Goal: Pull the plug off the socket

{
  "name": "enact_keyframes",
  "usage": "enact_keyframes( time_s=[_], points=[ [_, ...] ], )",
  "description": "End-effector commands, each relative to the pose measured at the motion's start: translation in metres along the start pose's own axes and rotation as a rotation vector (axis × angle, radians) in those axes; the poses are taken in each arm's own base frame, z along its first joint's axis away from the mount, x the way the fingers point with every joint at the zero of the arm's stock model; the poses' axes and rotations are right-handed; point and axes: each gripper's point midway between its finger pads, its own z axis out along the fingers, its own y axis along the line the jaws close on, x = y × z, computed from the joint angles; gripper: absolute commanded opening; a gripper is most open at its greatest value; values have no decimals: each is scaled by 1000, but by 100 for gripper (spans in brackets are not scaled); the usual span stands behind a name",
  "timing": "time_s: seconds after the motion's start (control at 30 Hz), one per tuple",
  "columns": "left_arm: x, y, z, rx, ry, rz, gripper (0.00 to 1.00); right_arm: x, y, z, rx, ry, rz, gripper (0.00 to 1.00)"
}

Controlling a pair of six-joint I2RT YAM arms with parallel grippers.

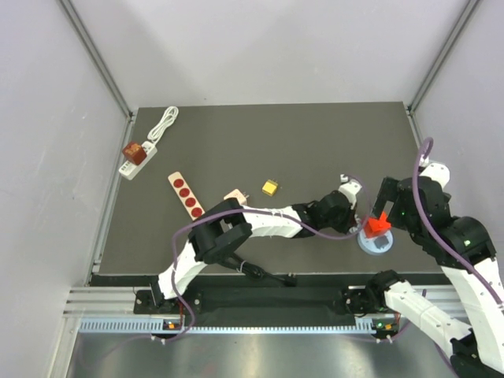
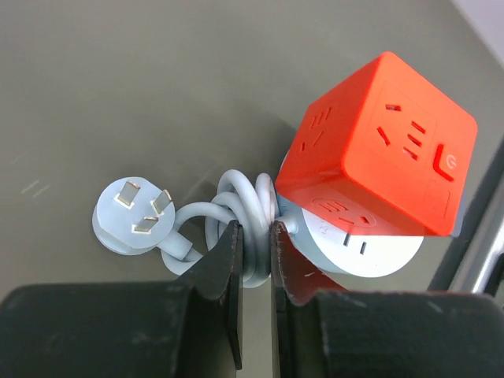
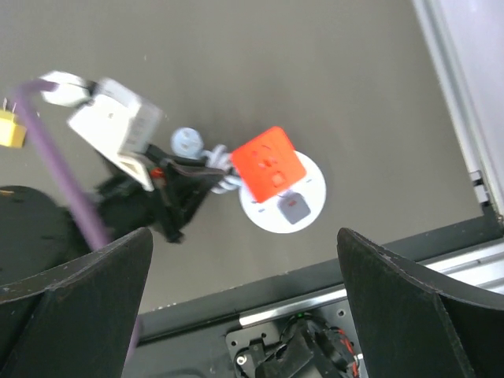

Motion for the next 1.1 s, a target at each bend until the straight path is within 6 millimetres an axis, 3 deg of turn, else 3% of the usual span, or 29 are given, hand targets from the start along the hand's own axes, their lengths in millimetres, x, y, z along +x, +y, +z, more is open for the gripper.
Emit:
enact_keyframes(
  time_s=[0.0, 0.13, 0.2, 0.23, 0.27, 0.33, 0.37, 0.63, 0.67, 0.7, 0.8, 0.87, 0.93, 1.07],
  points=[
    [3, 54, -31, -167, 52, -19, 0, 5, 16, 11, -51, 23, -2, 100],
    [-4, 81, -59, -219, 55, -56, 0, 12, 31, 24, -92, 45, -6, 100],
    [6, 95, -72, -259, 91, -50, 0, 22, 42, 30, -139, 86, -32, 100],
    [-2, 99, -80, -267, 79, -49, 0, 21, 49, 32, -170, 81, -38, 100],
    [12, 108, -89, -298, 120, -43, 0, 29, 56, 35, -204, 110, -48, 100],
    [7, 117, -103, -323, 118, -28, 0, 34, 64, 40, -235, 125, -54, 100],
    [17, 125, -110, -350, 145, -23, 0, 38, 70, 44, -255, 138, -56, 100],
    [26, 155, -147, -405, 195, -50, 0, 68, 92, 70, -310, 237, -78, 100],
    [25, 155, -148, -401, 197, -50, 4, 77, 96, 72, -333, 264, -79, 100],
    [25, 154, -151, -396, 200, -46, 19, 78, 101, 75, -347, 265, -73, 100],
    [19, 145, -156, -365, 194, -50, 41, 91, 104, 82, -359, 292, -60, 100],
    [10, 137, -160, -334, 176, -56, 62, 97, 103, 86, -353, 301, -54, 100],
    [-1, 130, -164, -314, 156, -60, 72, 99, 104, 88, -352, 303, -48, 100],
    [-20, 119, -178, -290, 125, -64, 73, 104, 103, 91, -352, 299, -27, 100]
  ],
)
